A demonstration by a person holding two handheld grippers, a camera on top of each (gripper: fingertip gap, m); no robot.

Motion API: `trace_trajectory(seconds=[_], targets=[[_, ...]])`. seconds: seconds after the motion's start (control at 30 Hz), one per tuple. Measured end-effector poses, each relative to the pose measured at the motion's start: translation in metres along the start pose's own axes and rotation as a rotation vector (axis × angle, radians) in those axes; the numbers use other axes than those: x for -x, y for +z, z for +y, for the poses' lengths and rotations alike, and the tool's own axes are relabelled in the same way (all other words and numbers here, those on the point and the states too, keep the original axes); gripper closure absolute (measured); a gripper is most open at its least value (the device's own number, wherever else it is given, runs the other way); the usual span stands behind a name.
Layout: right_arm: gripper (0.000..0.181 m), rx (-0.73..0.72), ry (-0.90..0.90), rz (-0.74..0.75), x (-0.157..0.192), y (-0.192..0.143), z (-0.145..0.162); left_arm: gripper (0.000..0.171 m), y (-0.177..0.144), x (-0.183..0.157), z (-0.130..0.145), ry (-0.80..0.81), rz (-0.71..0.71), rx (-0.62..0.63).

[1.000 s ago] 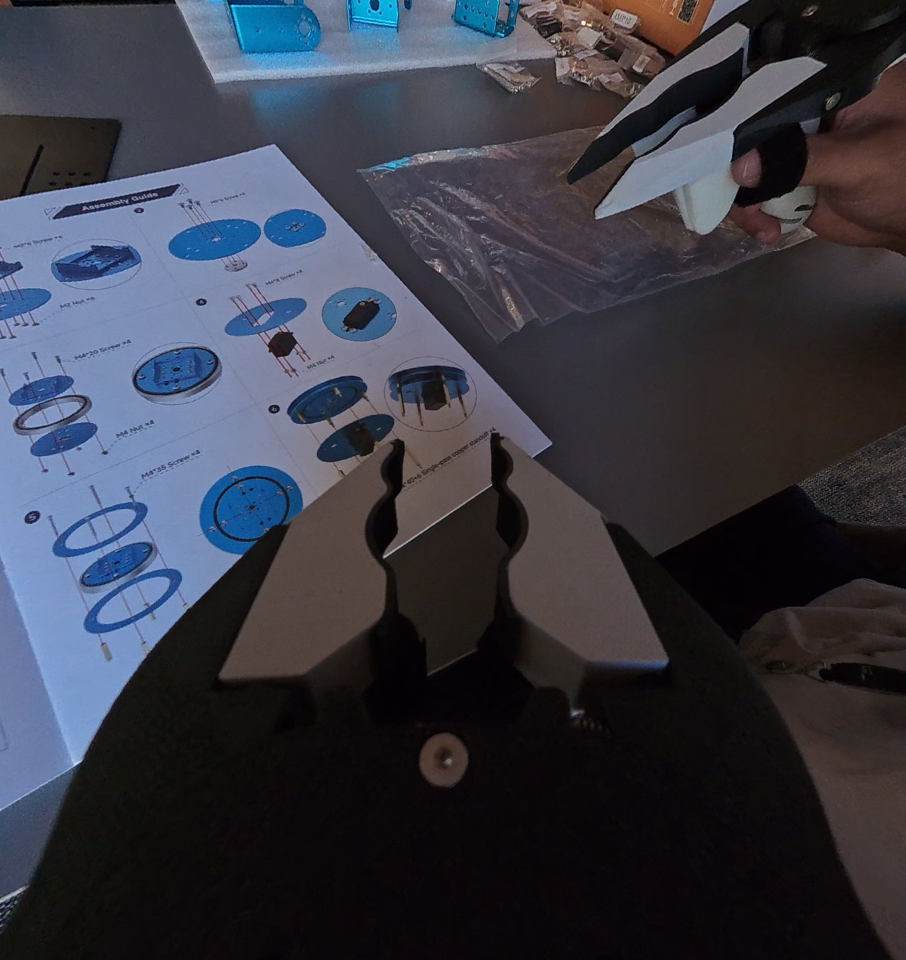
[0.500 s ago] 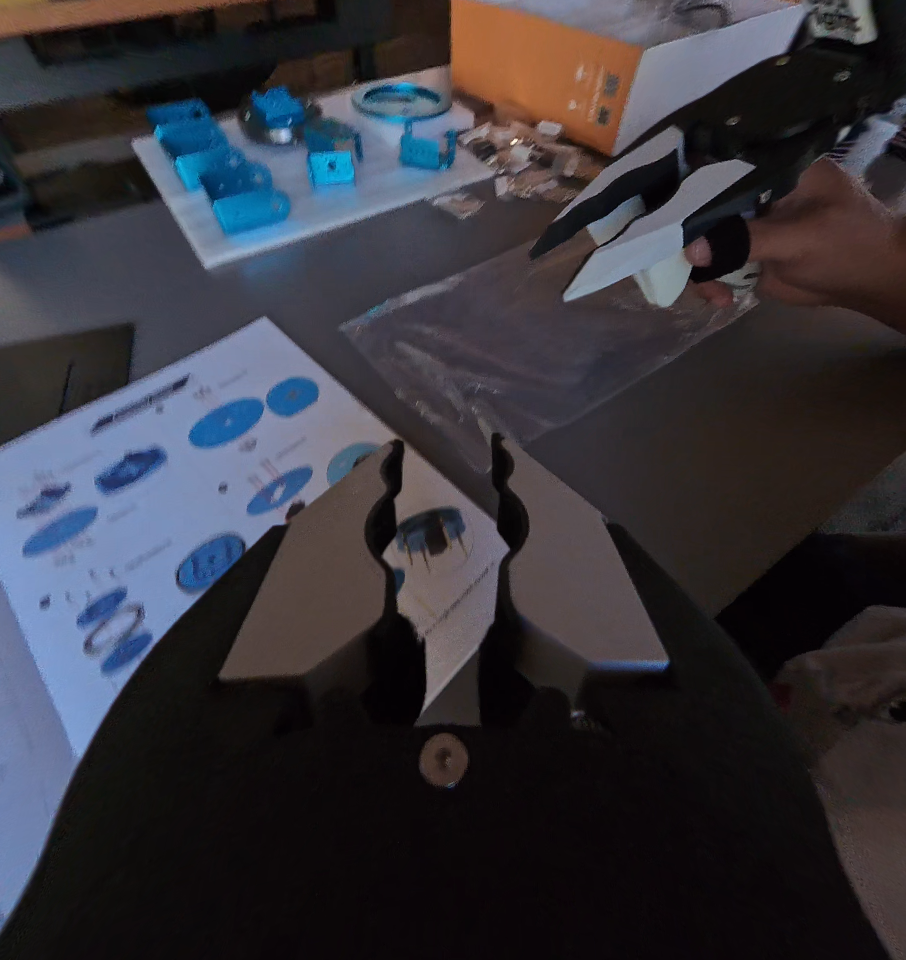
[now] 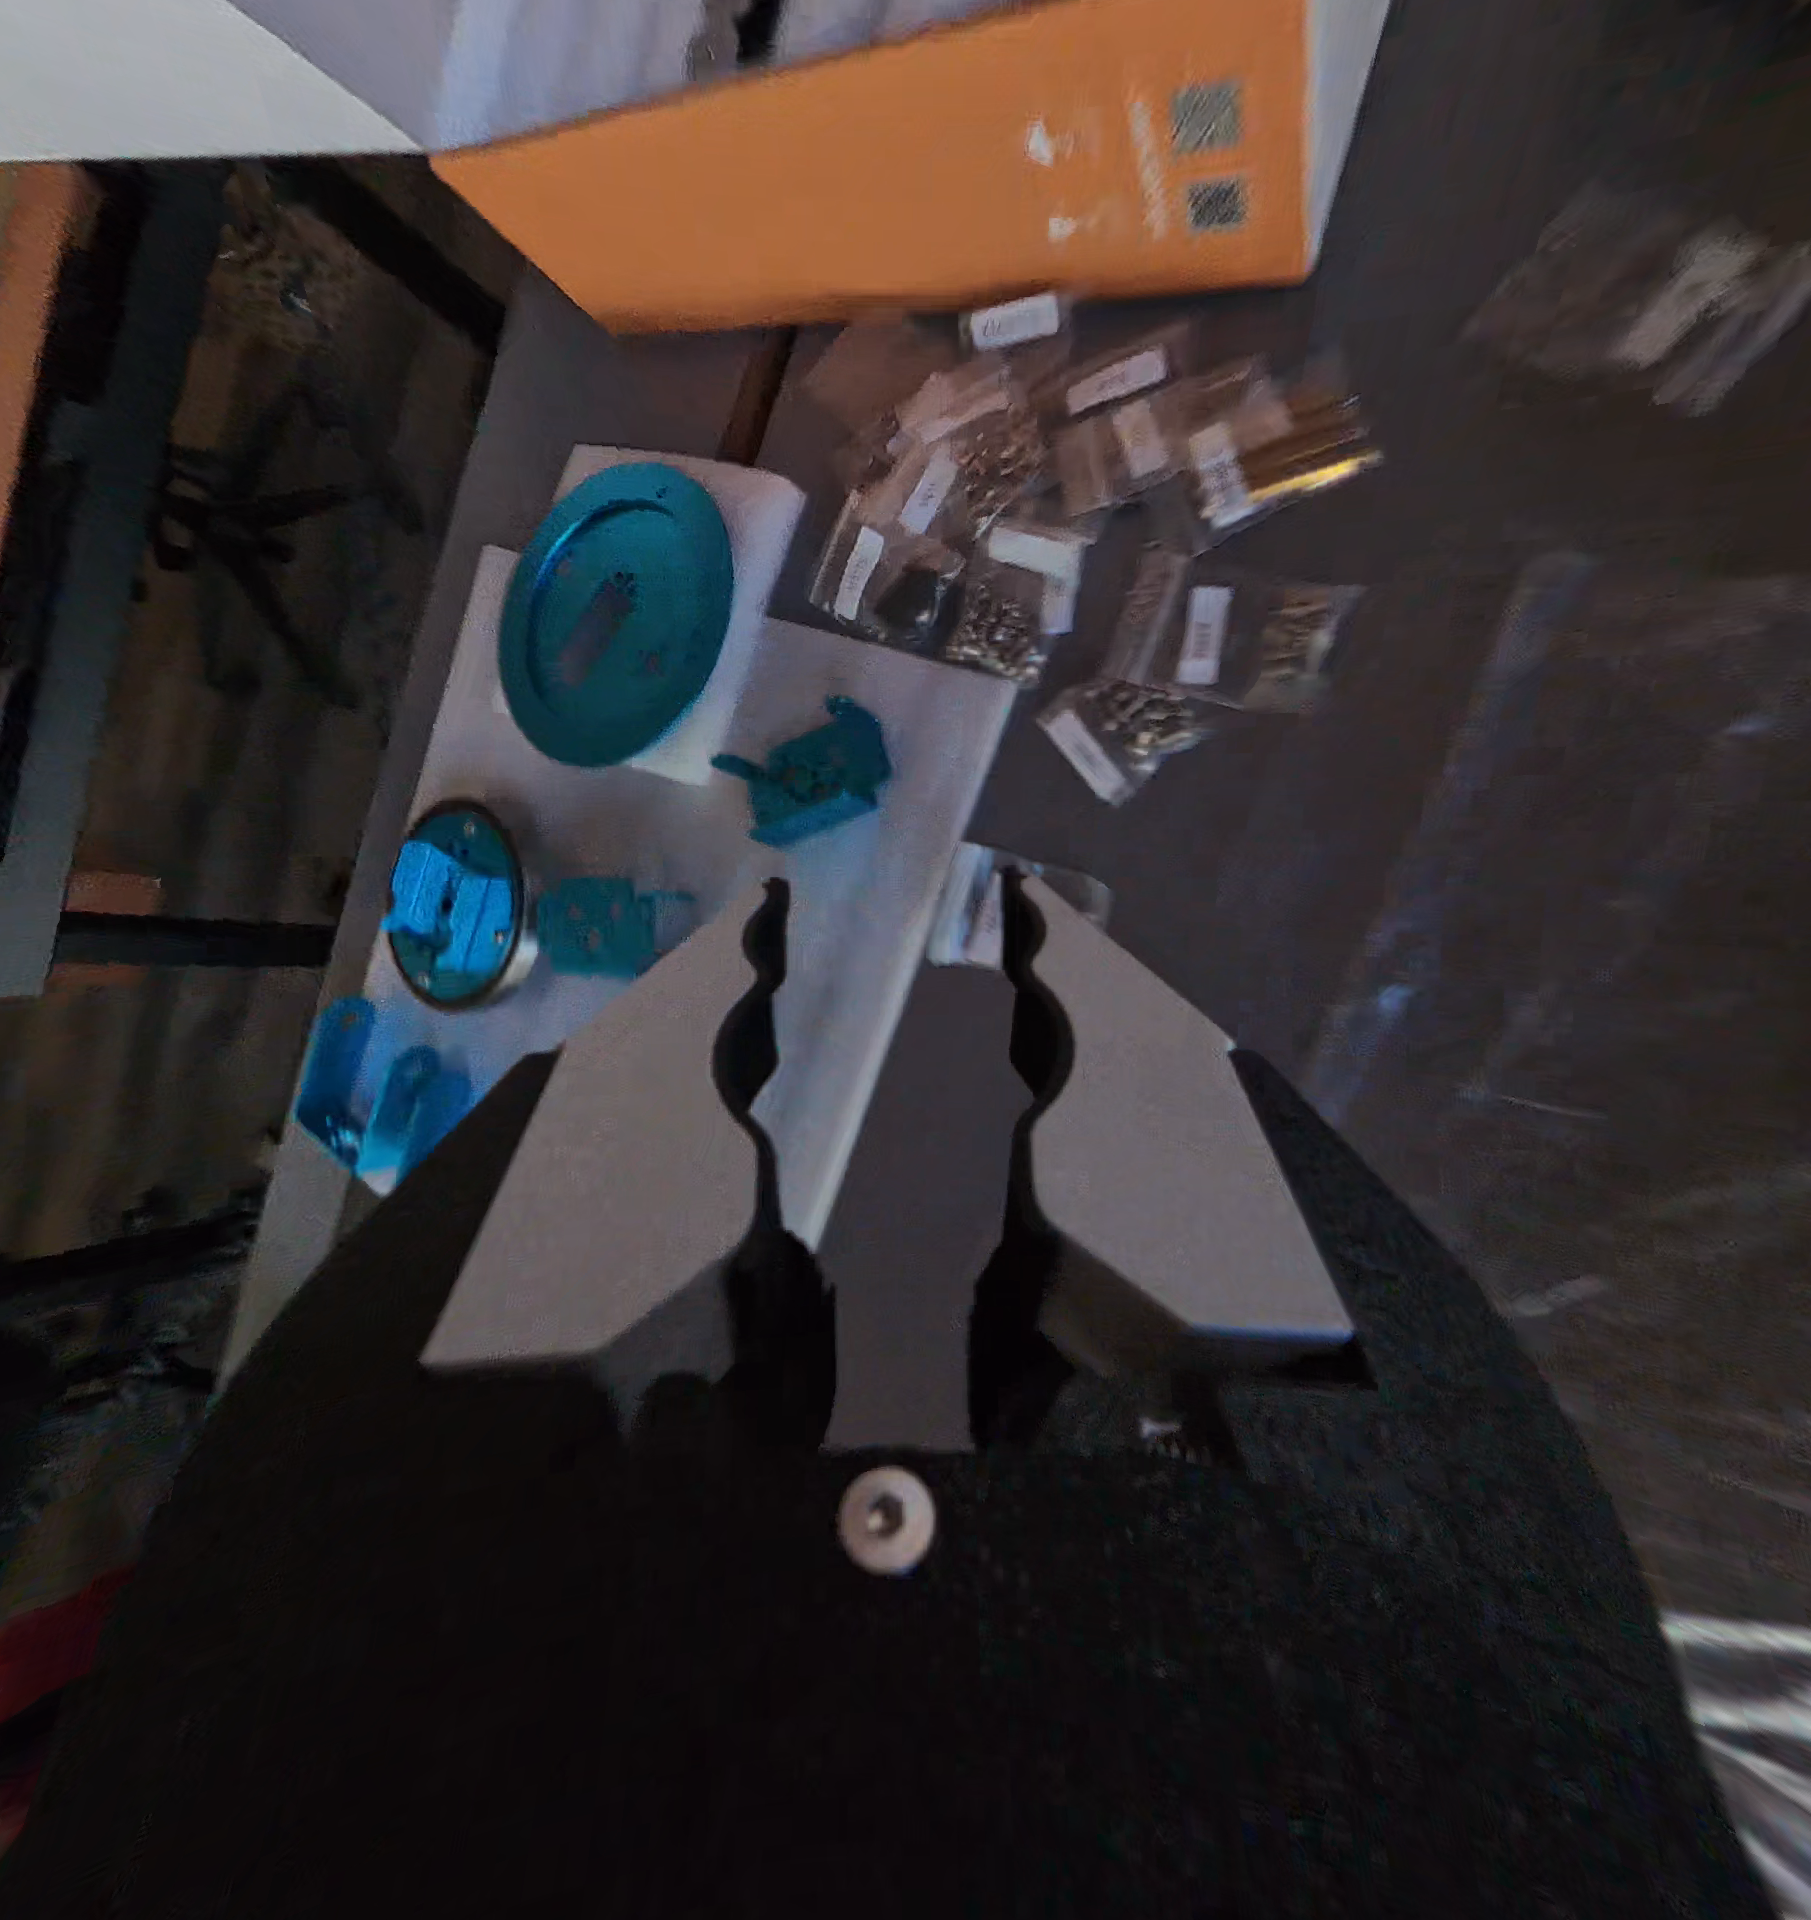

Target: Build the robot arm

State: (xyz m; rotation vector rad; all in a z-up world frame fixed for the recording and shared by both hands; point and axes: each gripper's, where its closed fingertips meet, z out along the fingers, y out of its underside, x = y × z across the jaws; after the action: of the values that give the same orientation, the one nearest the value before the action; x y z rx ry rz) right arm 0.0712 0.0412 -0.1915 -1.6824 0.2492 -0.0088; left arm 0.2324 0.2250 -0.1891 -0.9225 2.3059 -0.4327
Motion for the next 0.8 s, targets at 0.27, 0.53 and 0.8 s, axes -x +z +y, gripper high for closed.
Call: trace_trajectory(seconds=[0.27, 0.53, 0.8], targets=[[0.135, 0.000, 0.049, -0.020, -0.002, -0.005, 0.004, 0.116, 0.164, 0.071, -0.018, -0.012, 0.270, 0.334], [0.140, 0.036, 0.045, -0.061, 0.006, 0.000, 0.010, 0.138, 0.176, 0.074, -0.007, 0.097, 0.197, 0.381], [0.141, 0.033, 0.065, -0.079, 0.008, 0.000, 0.010, 0.159, 0.159, 0.064, 0.004, 0.323, 0.017, 0.410]])
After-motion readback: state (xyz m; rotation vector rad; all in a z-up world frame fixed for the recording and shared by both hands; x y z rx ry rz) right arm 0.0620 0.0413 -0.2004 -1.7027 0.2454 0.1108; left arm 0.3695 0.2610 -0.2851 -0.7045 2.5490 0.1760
